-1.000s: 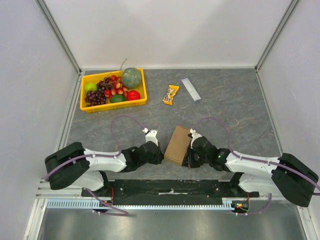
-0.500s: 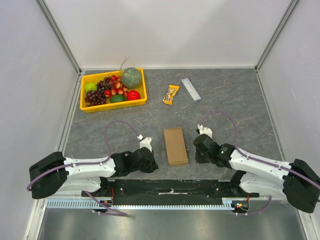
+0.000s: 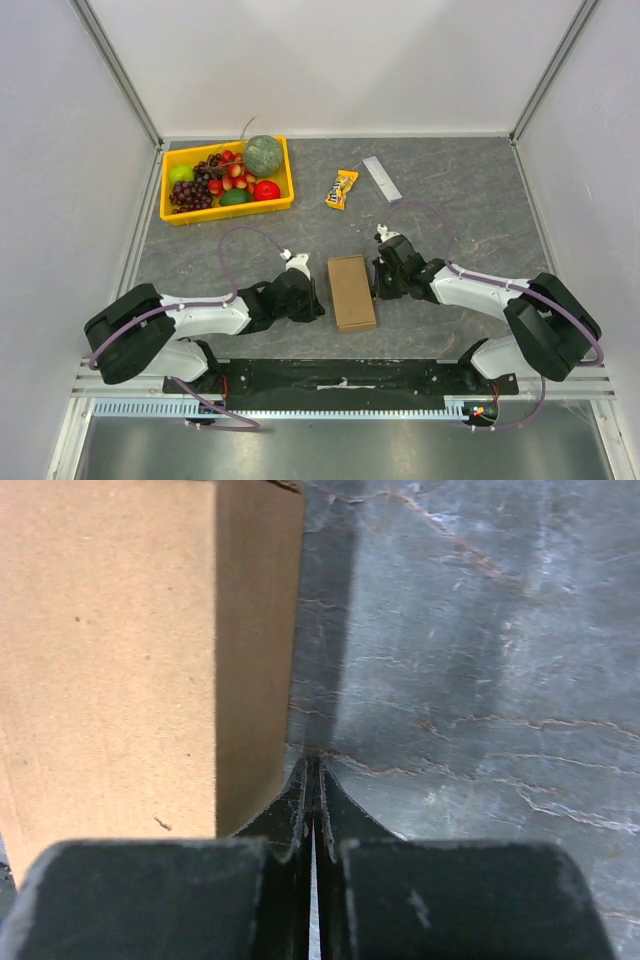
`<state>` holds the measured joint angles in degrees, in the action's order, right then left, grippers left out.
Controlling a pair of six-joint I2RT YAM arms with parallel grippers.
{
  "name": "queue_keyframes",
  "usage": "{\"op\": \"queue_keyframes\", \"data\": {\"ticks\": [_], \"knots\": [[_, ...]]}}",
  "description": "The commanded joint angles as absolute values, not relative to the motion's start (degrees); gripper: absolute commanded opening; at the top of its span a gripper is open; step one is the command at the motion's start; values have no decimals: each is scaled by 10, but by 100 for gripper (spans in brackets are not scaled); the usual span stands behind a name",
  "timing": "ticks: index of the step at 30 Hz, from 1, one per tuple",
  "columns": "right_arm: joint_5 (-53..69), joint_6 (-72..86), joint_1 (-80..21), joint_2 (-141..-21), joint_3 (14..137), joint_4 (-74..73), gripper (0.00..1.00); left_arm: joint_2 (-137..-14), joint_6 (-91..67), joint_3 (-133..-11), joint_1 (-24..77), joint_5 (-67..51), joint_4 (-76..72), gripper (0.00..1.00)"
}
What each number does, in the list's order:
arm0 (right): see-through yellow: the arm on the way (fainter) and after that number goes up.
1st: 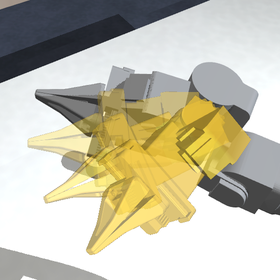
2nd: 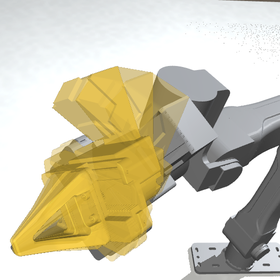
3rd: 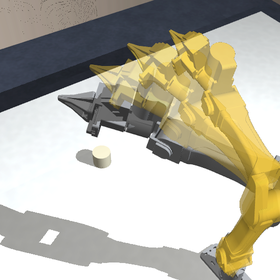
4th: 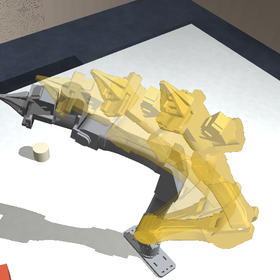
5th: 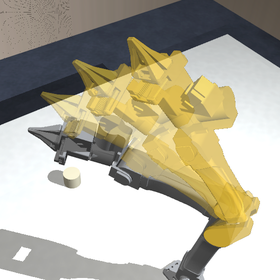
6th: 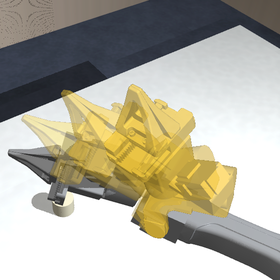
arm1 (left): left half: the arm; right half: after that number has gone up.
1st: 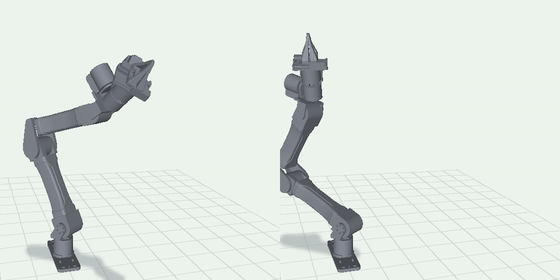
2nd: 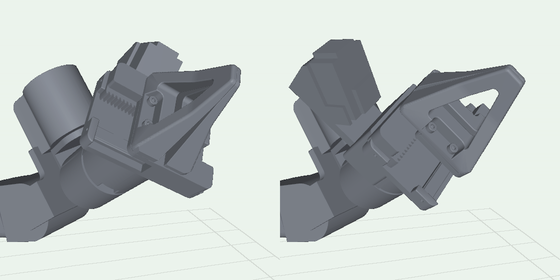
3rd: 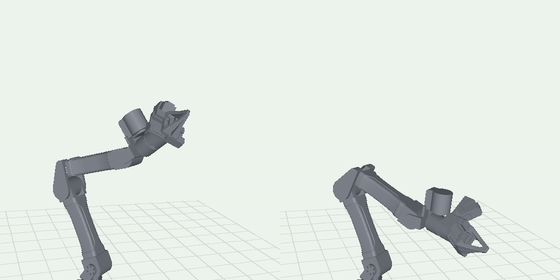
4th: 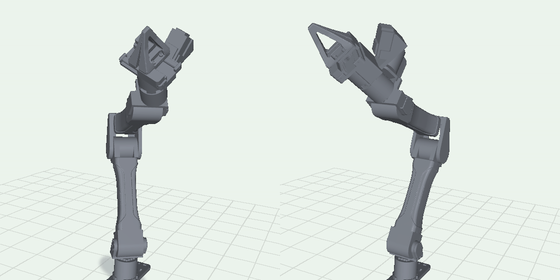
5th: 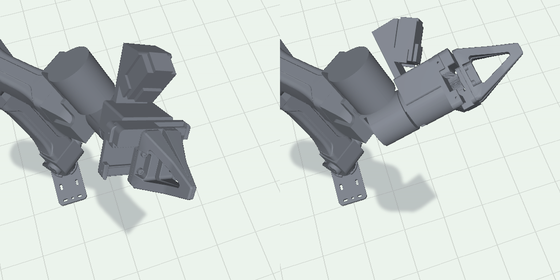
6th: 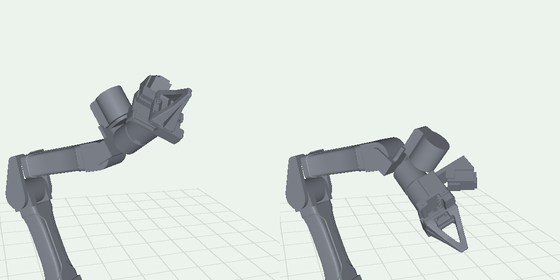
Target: Fold the paper box
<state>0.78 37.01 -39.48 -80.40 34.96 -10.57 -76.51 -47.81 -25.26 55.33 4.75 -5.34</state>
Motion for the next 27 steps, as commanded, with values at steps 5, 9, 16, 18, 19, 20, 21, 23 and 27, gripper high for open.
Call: {"op": "queue_keyframes", "data": {"ticks": [5,9,16,18,19,20,21,23,27], "knots": [[89,364,-395,-814,332,-93,0,-810,-471,-240,553,-13,-135,2],[122,364,-395,-822,330,-77,0,-823,-470,-240,554,-32,-167,2],[10,341,-393,-811,370,-165,0,-826,-474,-252,551,-3,-109,2],[-50,324,-388,-814,394,-197,0,-809,-463,-247,537,18,-98,2],[-57,313,-383,-819,408,-207,0,-802,-454,-248,530,15,-93,2],[-57,303,-375,-827,420,-216,0,-796,-442,-253,520,16,-83,2],[-57,295,-367,-837,432,-221,0,-794,-432,-263,511,18,-70,2],[-49,281,-350,-857,456,-221,0,-795,-414,-274,484,14,-58,2],[-3,254,-329,-906,504,-207,0,-816,-384,-302,433,-25,-62,2]]}}
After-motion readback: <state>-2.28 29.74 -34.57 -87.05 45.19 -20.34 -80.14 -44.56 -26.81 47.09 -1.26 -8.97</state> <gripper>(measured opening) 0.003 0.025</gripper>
